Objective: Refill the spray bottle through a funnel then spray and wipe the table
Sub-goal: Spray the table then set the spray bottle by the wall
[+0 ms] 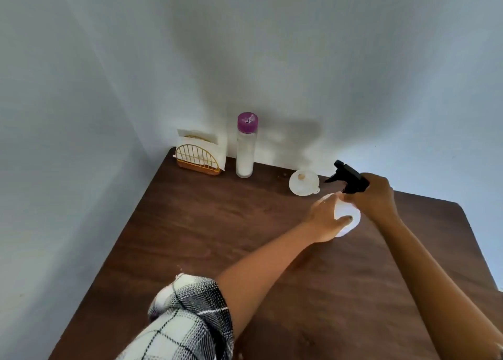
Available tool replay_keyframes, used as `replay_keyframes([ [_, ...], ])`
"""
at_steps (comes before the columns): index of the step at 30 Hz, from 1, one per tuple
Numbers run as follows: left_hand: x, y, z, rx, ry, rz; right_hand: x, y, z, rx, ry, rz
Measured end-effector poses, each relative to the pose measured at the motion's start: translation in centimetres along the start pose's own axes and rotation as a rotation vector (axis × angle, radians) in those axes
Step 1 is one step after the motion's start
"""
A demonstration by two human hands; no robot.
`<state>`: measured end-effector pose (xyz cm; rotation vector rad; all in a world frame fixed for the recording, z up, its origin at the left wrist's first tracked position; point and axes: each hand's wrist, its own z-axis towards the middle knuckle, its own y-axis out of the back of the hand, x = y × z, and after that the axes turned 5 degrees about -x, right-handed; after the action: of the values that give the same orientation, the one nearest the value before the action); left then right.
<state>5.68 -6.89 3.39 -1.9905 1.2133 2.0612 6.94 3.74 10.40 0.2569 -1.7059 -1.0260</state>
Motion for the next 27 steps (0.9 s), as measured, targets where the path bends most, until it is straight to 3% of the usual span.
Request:
replay_keyframes([
  [7, -1.0, -1.3, 6.7, 0.057, 0.068, -0.025, -0.2, 1.0, 7.3, 0.016, 0.022, 0.029],
  [11, -0.9, -1.8, 9.1, 0.122, 0.09, 0.077, -1.0, 0.9, 10.7, 0.013, 0.015, 0.06],
  [22, 1.4, -4.1, 9.2, 0.07, 0.03, 0.285, -4.1, 0.4, 11.4, 0.116, 0.088, 0.102],
  [27, 0.6, -1.8, 6.2, 0.071, -0.011, 0.214, -4.8, 2.0, 10.7, 0.166, 0.075, -0.002],
])
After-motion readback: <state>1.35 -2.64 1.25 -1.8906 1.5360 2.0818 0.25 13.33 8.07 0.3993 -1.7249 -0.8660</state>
